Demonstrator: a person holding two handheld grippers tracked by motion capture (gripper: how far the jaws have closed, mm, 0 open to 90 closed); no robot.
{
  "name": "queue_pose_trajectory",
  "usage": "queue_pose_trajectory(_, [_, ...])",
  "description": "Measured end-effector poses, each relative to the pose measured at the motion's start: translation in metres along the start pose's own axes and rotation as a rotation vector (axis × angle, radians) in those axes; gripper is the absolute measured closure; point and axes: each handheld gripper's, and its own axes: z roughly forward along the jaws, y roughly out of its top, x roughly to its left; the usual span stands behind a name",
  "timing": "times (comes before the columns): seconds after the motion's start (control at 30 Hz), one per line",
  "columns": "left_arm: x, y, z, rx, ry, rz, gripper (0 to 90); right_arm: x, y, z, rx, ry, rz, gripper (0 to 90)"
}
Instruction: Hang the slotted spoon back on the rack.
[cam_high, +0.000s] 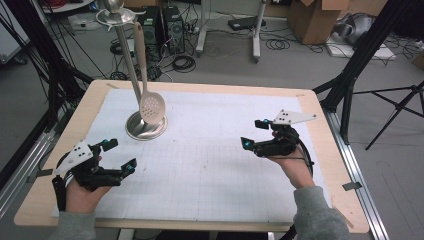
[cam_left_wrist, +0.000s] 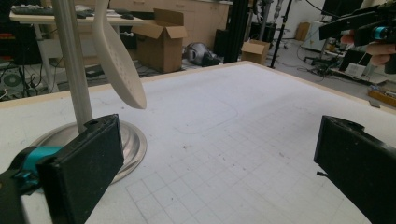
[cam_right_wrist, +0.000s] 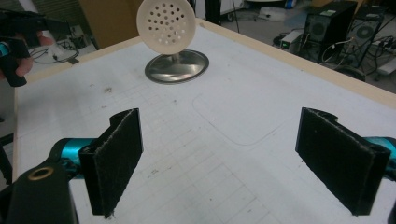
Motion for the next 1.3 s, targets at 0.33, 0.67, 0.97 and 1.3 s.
queue_pose_trajectory(0.33, [-0.001, -0.001, 0.002, 0.008, -0.006, 0.001, 1.8, 0.001, -0.017, -0.02, -0.062, -0.032, 0.002, 14.2])
queue_pose_trajectory(0.67, [0.0, 0.0, -0.001, -0.006, 0.002, -0.005, 1.8, 0.009, -0.039, -0.04, -0.131, -0.08, -0.016, 14.2])
queue_pose_trajectory(0.97, [0.001, -0.001, -0.001, -0.006, 0.006, -0.005, 1.8, 0.011, -0.062, -0.055, -0.139, -0.114, 0.01, 11.3])
queue_pose_trajectory(1.3, [0.0, -0.006, 0.001, 0.007, 0.004, -0.012, 1.8, 0.006, -0.082, -0.07, -0.162, -0.176, 0.028, 11.0])
